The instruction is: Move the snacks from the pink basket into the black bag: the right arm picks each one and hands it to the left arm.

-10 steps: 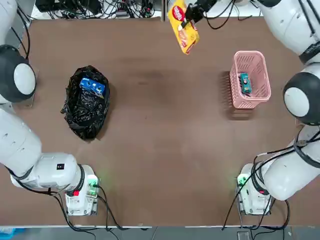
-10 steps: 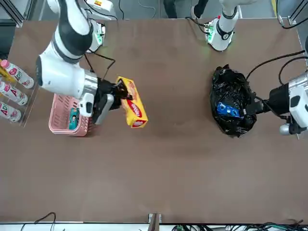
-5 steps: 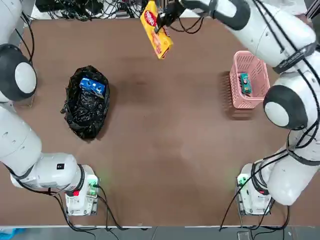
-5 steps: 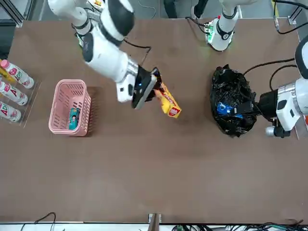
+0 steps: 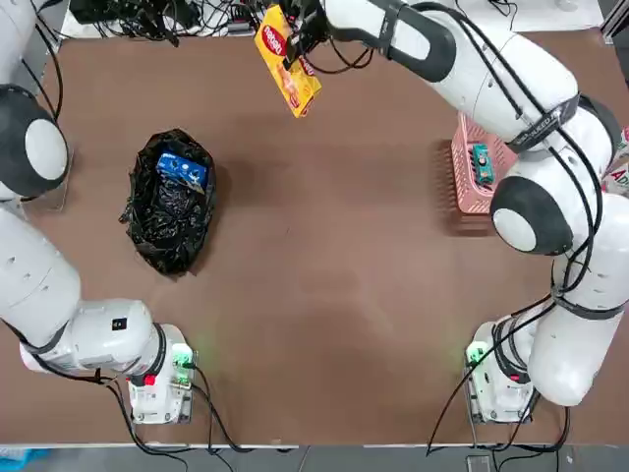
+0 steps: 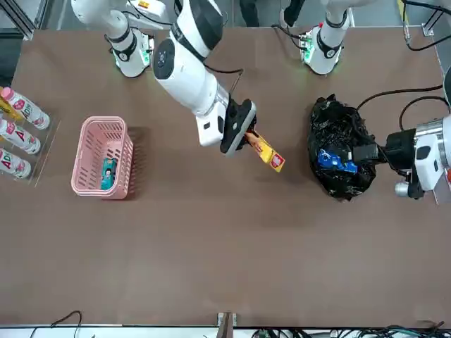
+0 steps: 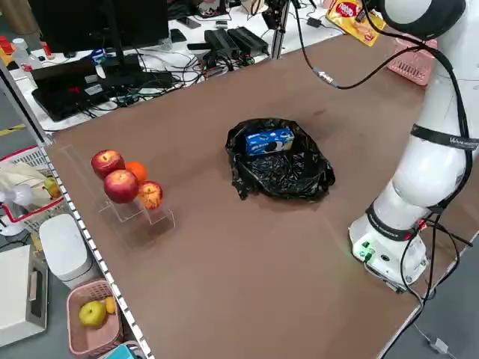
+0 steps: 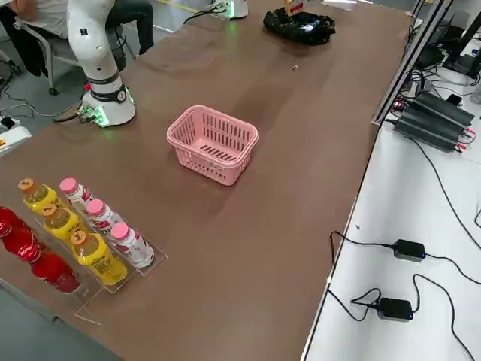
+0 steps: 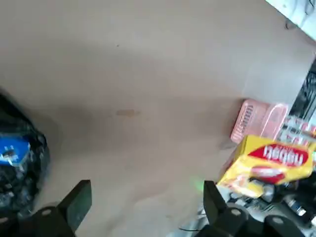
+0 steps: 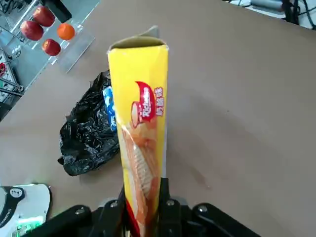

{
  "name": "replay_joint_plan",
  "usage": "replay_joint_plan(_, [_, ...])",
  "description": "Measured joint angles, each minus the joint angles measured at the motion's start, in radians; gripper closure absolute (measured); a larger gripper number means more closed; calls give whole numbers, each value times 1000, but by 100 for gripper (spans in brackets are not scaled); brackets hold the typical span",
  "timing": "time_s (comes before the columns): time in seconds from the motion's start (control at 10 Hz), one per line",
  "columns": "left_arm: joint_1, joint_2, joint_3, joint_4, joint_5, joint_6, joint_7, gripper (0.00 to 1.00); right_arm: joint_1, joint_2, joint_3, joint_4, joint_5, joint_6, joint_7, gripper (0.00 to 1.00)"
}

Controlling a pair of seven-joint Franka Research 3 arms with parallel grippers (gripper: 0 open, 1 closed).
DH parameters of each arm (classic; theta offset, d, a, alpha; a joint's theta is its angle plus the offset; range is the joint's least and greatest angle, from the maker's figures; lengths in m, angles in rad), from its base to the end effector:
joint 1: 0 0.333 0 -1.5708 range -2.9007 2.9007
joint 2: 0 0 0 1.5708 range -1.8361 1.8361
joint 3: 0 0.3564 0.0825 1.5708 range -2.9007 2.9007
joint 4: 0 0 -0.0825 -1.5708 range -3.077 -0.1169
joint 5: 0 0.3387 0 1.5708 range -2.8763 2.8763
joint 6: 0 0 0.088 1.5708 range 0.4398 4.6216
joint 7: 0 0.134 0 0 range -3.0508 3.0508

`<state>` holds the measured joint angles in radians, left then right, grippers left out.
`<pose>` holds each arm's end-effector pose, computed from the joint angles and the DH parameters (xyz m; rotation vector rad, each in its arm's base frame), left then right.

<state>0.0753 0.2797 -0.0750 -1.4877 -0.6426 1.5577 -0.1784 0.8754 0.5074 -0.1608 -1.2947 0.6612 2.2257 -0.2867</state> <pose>0.5895 -0.0747 0.5466 2.4617 0.2977 -0.3353 0.5100 0.5254 0.5328 -2.3379 -0.9122 -0.3836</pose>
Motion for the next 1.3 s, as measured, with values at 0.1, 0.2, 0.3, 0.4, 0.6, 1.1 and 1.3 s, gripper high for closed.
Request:
replay_joint_plan(0.1, [-15,-1,-3,1,38,1,-121,0,17,7,-1,1,0,25,3,77])
replay_joint_plan(0.2, [-30,-4,-4,4,77,1,-236,0,32,15,-1,1,-1,46,9,77])
replay_joint_plan(0.3, [-42,-7,-6,9,119,1,-347,0,47,25,-2,1,-5,72,20,77])
replay_joint_plan(0.4, [-58,-11,-10,16,174,1,-448,0,62,33,-2,2,-19,94,40,77])
replay_joint_plan(0.6, [-124,-15,-24,25,269,2,-662,0,84,49,-3,7,-32,121,67,77])
replay_joint_plan(1.1, [-244,-15,-27,50,470,8,-1047,0,143,92,-5,63,-121,154,201,77])
replay_joint_plan(1.3, [-277,-15,-27,69,522,10,-1138,0,153,106,-6,75,-127,159,210,77])
